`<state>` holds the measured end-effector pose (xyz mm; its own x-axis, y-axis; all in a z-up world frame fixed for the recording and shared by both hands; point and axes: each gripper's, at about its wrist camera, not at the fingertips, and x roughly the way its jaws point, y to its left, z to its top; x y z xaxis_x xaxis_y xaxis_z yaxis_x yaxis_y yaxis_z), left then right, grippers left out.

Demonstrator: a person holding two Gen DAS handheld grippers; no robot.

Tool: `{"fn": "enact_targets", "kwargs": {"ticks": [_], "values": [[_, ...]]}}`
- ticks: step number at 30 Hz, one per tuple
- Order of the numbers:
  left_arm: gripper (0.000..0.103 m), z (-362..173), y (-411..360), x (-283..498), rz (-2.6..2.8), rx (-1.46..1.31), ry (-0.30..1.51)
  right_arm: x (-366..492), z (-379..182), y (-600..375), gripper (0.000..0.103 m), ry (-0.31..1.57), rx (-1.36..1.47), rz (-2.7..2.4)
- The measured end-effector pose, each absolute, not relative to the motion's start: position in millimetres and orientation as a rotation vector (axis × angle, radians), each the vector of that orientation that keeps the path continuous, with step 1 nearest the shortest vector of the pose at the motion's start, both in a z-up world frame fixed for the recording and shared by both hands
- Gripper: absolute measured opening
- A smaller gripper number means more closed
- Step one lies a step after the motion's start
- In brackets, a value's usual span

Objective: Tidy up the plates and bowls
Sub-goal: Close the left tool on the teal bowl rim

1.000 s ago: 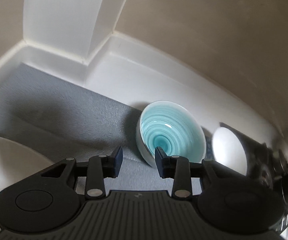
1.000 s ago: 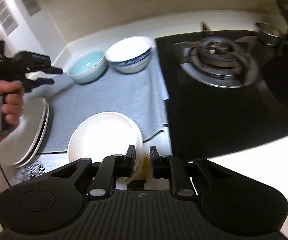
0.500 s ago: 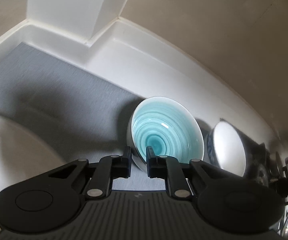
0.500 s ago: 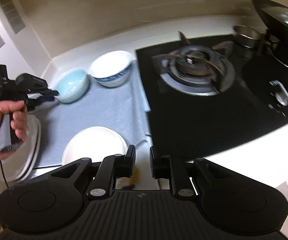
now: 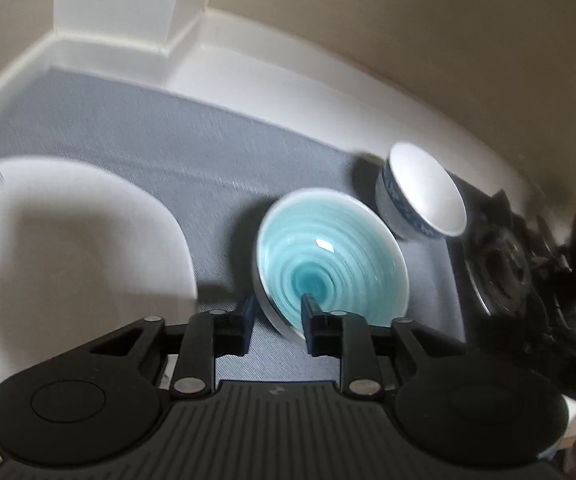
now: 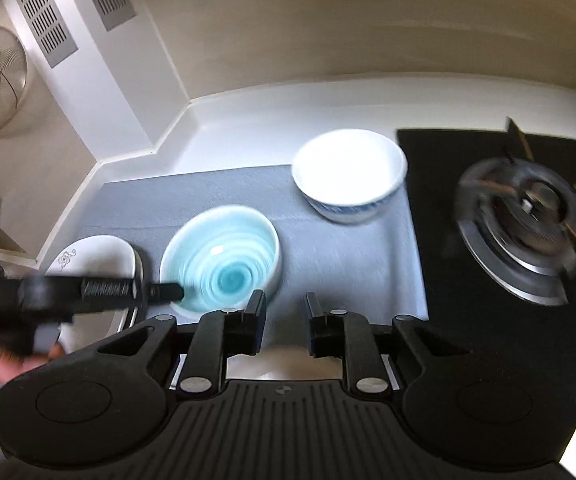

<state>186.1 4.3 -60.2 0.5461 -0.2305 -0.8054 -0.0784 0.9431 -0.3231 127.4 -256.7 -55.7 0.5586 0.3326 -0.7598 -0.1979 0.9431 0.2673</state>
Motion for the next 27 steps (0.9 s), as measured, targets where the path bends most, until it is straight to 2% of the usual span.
{"fn": "enact_targets", "kwargs": {"ticks": [2,10,14,20,27], "values": [[0.029,-58,4,189,-0.078,-0.33,0.97,143,-59,-249,0.025,0.937,0.145,0.334],[0.028,-62,-3,209,-0.062,-0.28,0.957,188,-81,-229,0.026,0.995,0.092,0.374],[0.024,-63,-11,213,-0.051,-0.248,0.952,202,-92,-226,0.026,1.029,0.068,0.379],[0.01,-65,-12,217,-0.024,-0.222,0.945,213,-103,-224,0.026,1.057,0.044,0.406],[0.009,-64,-18,220,-0.026,-0.181,0.937,218,-108,-220,0.026,1.071,0.028,0.45]]}}
